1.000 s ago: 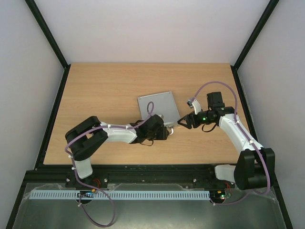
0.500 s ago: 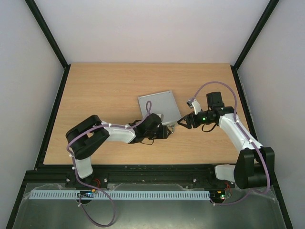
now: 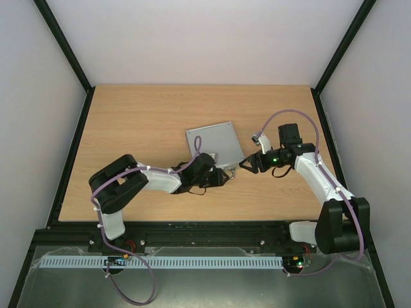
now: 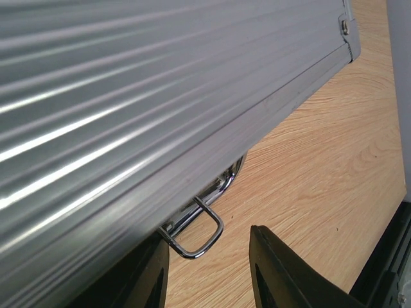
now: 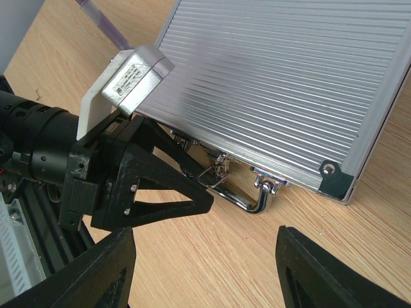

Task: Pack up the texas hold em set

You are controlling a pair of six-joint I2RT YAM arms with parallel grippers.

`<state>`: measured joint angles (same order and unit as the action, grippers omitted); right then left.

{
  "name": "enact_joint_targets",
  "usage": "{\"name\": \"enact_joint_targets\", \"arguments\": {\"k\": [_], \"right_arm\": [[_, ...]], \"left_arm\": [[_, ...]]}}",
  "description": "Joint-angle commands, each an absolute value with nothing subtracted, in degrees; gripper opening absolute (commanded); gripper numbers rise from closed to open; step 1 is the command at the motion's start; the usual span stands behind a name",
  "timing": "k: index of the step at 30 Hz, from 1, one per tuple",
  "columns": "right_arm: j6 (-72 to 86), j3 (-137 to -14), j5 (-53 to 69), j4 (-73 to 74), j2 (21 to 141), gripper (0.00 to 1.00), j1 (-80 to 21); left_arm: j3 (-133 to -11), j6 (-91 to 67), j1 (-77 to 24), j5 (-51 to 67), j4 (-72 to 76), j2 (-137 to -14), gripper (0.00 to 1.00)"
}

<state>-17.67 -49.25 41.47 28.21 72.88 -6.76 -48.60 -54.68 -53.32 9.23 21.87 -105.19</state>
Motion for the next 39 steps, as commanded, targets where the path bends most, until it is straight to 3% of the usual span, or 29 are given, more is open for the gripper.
{"name": "enact_joint_targets", "arguments": {"k": [1, 26, 34, 39], "right_arm": [[-18.6, -48.6, 41.6, 30.2, 73.5, 0.61, -7.0], [-18.5, -48.7, 41.6, 30.1, 73.8, 0.61, -6.9], [-18.5, -48.6, 41.6, 30.2, 73.5, 0.61, -7.0], [-18.5, -48.7, 41.6, 30.1, 73.6, 0.62, -6.9]], "left_arm": [[-47.1, -54.9, -51.8, 7.3, 21.2, -104.4, 0.35], [-46.7, -55.5, -50.8, 6.6, 22.2, -100.6, 0.19], [-46.3, -55.4, -50.8, 8.0, 20.4, -100.2, 0.20], [-45.2, -54.8, -51.3, 7.9, 17.9, -99.9, 0.30]]}}
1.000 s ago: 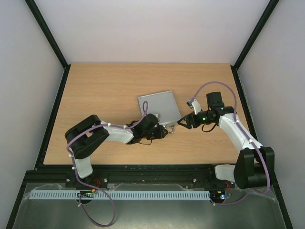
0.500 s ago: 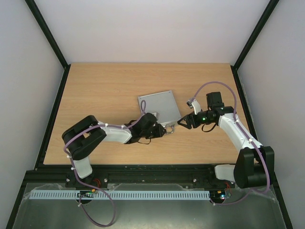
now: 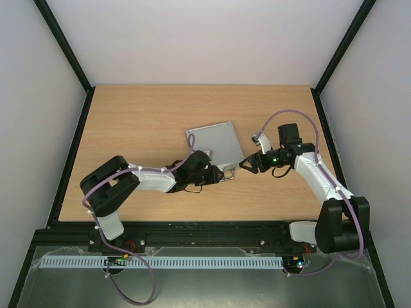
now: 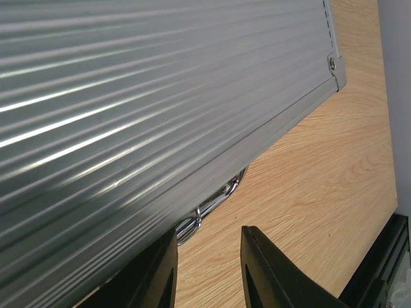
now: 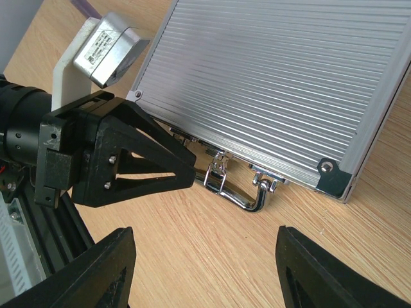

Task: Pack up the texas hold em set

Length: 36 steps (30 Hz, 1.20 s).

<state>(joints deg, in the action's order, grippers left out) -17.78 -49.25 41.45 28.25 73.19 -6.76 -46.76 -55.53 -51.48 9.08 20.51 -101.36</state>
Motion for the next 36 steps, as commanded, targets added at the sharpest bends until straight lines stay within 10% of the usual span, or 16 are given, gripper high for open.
{"name": "enact_joint_targets", "arguments": {"k": [1, 36], "right_arm": [[-18.5, -48.7, 41.6, 30.1, 73.8, 0.61, -6.9], [-18.5, -48.4, 42.6, 29.5, 72.1, 0.61, -6.9]], "left_arm": [[-45.2, -54.8, -51.4, 7.7, 17.9, -100.2, 0.32], [-49.2, -51.7, -54.3, 0.8, 11.1, -100.5, 0.47]]}}
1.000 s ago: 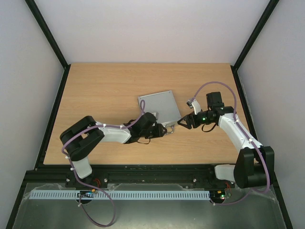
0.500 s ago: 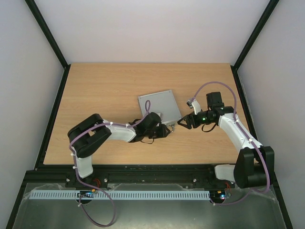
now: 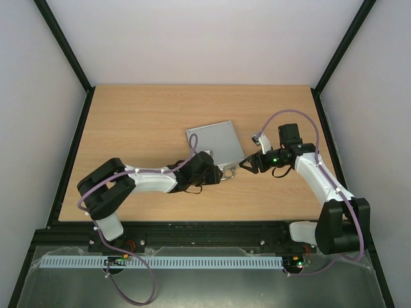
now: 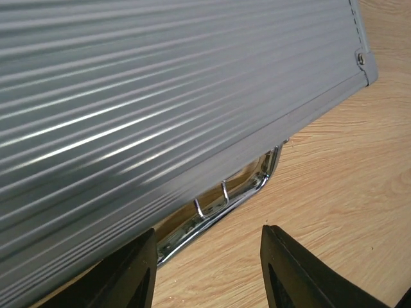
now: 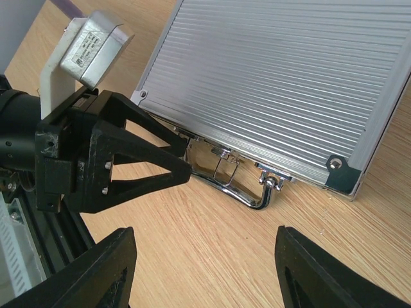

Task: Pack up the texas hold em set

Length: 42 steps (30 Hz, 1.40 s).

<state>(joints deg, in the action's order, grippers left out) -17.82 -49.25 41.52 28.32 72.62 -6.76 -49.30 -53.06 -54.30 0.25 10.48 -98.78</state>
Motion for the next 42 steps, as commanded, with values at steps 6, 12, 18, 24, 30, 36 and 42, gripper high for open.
{"name": "enact_joint_targets", "arguments": {"k": [6, 12, 18, 24, 30, 36, 42], "right_arm": [[-18.5, -48.2, 42.5, 29.5, 71.6, 0.61, -6.9], [-18.7, -48.2, 42.4, 29.7, 71.7, 0.61, -7.0], [-18.6, -48.3, 42.6, 29.8, 71.6, 0.61, -6.9], [-18.7, -48.3, 43.1, 30.0, 71.8, 0.61, -7.0], [-18.8, -48.4, 43.3, 30.1, 72.0, 0.61, -6.9], [-18.8, -48.4, 43.1, 30.0, 72.1, 0.61, -6.9], [-18.7, -48.4, 43.1, 30.0, 72.2, 0.61, -7.0]], "left_arm": [[-51.7, -51.4, -54.3, 2.3, 12.5, -104.6, 0.47], [-55.0, -52.4, -54.5, 0.2, 8.5, -107.7, 0.50], [-57.2, -53.8, -54.5, -1.7, 5.3, -110.0, 0.52], [-59.3, -54.0, -54.7, -0.9, 5.3, -112.8, 0.52], [-58.1, -54.9, -54.5, 0.4, 9.4, -112.6, 0.48], [-52.8, -57.8, -54.0, 0.1, 18.5, -109.3, 0.40], [-51.3, -59.8, -52.7, 1.1, 21.1, -109.3, 0.32]]}}
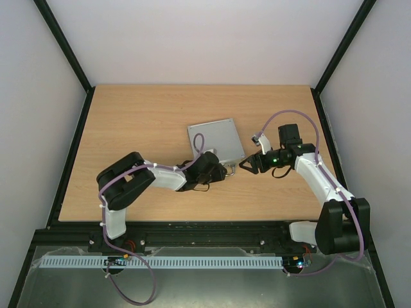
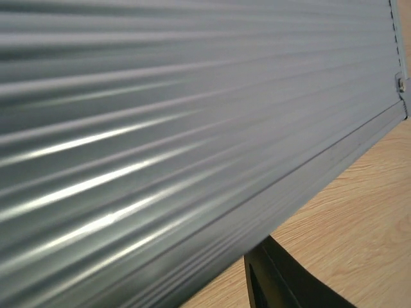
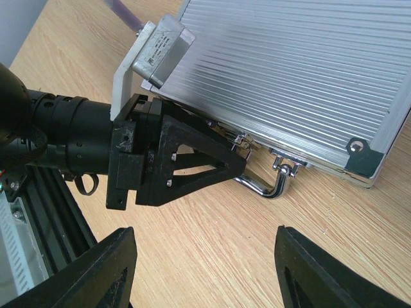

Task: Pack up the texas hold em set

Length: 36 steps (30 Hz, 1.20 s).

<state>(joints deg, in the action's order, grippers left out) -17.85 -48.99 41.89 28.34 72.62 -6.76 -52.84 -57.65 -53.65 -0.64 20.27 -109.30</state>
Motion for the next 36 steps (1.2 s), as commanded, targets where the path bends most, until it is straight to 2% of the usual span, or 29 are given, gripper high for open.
{"name": "enact_joint_targets", "arguments": {"k": [1, 12, 16, 27, 36], "right_arm": [[-18.6, -48.3, 43.0, 30.0, 72.2, 0.61, -6.9], [-18.6, -48.3, 42.8, 30.0, 72.3, 0.61, -7.0], [-18.6, -48.4, 42.9, 30.0, 72.2, 0.61, -6.9], [-18.6, -48.5, 42.8, 30.0, 72.3, 0.61, -6.9], [-18.7, -48.4, 42.7, 30.1, 72.3, 0.61, -7.0]], "left_arm": [[-51.1, -60.4, -52.5, 1.5, 21.5, -109.5, 0.31], [-48.0, -63.2, -51.7, 3.0, 25.2, -107.6, 0.15], [-46.7, -65.2, -51.1, 4.5, 26.9, -106.8, 0.02], [-45.6, -67.4, -50.7, 5.8, 28.0, -100.5, 0.02], [-46.1, -72.2, -48.9, 12.0, 29.6, -99.6, 0.02]]}}
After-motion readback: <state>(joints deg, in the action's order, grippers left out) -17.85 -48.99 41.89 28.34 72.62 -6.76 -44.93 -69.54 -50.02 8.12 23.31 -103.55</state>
